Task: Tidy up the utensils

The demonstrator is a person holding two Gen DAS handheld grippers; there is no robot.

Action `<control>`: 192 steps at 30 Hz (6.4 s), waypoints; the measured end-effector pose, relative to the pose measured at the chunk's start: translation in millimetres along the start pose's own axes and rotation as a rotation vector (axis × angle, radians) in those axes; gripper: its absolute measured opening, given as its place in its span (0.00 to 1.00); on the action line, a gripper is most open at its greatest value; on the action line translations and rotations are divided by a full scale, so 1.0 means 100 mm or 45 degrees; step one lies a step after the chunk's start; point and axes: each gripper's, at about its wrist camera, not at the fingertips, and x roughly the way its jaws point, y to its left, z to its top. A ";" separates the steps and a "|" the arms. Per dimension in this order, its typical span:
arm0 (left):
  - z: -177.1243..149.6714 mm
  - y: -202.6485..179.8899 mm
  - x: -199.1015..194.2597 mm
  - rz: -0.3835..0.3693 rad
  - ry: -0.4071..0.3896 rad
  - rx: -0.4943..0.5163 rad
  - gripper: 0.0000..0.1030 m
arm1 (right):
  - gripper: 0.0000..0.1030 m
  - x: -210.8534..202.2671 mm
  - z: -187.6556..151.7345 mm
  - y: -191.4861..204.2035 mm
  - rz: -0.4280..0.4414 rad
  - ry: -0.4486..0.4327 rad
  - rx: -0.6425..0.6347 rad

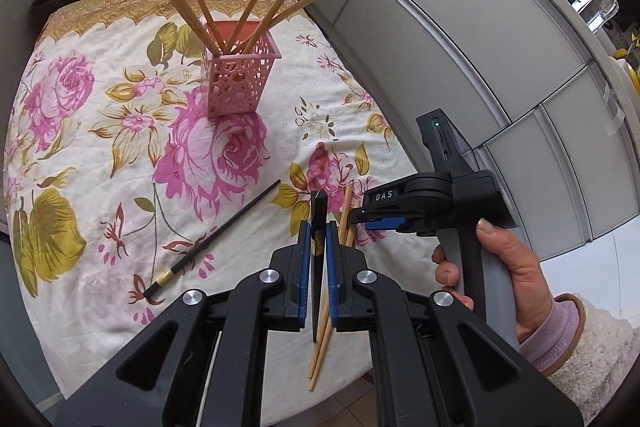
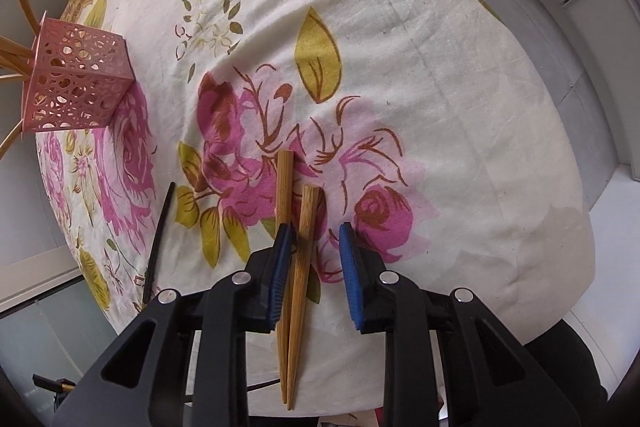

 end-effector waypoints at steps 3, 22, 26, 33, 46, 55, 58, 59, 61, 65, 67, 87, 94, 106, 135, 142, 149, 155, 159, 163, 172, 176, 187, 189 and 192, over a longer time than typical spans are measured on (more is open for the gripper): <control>-0.01 0.05 -0.07 -0.010 -0.020 -0.017 0.07 | 0.15 0.01 0.00 0.11 -0.066 -0.025 -0.009; -0.19 -0.37 -0.43 0.163 -0.349 0.019 0.07 | 0.08 -1.47 -0.91 -0.14 0.158 -0.895 -0.377; -0.28 -0.47 -0.49 0.227 -0.419 0.006 0.07 | 0.08 -1.78 -1.21 -0.32 0.195 -1.076 -0.427; -0.38 -0.63 -0.59 0.300 -0.516 -0.007 0.07 | 0.08 -2.02 -1.50 -0.46 0.213 -1.263 -0.486; -0.56 -0.66 -0.67 0.408 -0.573 -0.023 0.07 | 0.08 -2.22 -1.85 -0.52 0.264 -1.375 -0.555; -0.58 -0.41 -0.43 0.418 -0.401 -0.110 0.07 | 0.08 -1.96 -1.63 -0.52 0.348 -1.117 -0.488; -0.63 -0.24 -0.26 0.412 -0.313 -0.164 0.07 | 0.08 -1.75 -1.43 -0.55 0.397 -0.952 -0.398; -0.65 -0.20 -0.22 0.413 -0.290 -0.175 0.07 | 0.08 -1.68 -1.38 -0.56 0.420 -0.906 -0.366; -0.66 -0.15 -0.17 0.417 -0.263 -0.184 0.07 | 0.08 -1.57 -1.28 -0.59 0.457 -0.825 -0.314; -0.65 -0.11 -0.08 0.434 -0.232 -0.175 0.07 | 0.08 -1.40 -1.12 -0.66 0.534 -0.710 -0.213; -0.63 -0.10 -0.02 0.435 -0.213 -0.171 0.07 | 0.08 -1.32 -1.04 -0.72 0.562 -0.665 -0.157; -0.28 0.04 0.40 0.291 -0.071 -0.201 0.17 | 0.08 -0.81 -0.58 -0.93 0.526 -0.497 -0.008; -0.25 0.08 0.54 0.309 -0.023 -0.210 0.28 | 0.09 -0.71 -0.50 -0.94 0.509 -0.434 0.006; -0.26 0.02 0.41 0.400 -0.090 -0.163 0.65 | 0.56 -0.73 -0.49 -0.87 0.538 -0.434 -0.025; 0.39 0.63 1.29 0.466 -0.096 -0.406 0.29 | 0.66 -0.63 -0.28 -1.15 0.562 -0.291 0.135; 0.41 0.54 1.55 0.662 -0.051 -0.226 0.09 | 0.66 -0.67 -0.26 -1.11 0.522 -0.305 0.087; 0.15 0.49 1.27 0.603 0.001 -0.165 0.05 | 0.66 -0.62 -0.27 -1.12 0.449 -0.270 0.100; -0.05 0.26 0.56 0.512 -0.135 -0.089 0.05 | 0.66 -0.52 -0.34 -1.10 0.422 -0.201 0.154; -0.16 0.17 0.33 0.365 -0.084 -0.080 0.05 | 0.66 -0.53 -0.45 -0.95 0.356 -0.204 0.095; -0.33 0.34 0.32 0.317 0.101 -0.082 0.05 | 0.66 -0.59 -0.54 -0.89 0.337 -0.211 0.079; -0.81 0.62 0.77 0.364 0.517 -0.019 0.06 | 0.66 -0.58 -0.57 -0.90 0.345 -0.201 0.084; -0.75 0.58 0.94 0.400 0.604 0.014 0.08 | 0.66 -0.52 -0.52 -0.95 0.353 -0.174 0.093; -0.56 0.31 1.23 0.491 0.657 0.158 0.36 | 0.66 -0.46 -0.44 -0.96 0.335 -0.121 0.131; -0.58 0.27 1.21 0.495 0.626 0.174 0.06 | 0.58 -0.45 -0.41 -0.90 0.310 -0.123 0.128; -0.63 0.23 1.15 0.490 0.554 0.156 0.05 | 0.38 -0.41 -0.35 -0.80 0.260 -0.108 0.131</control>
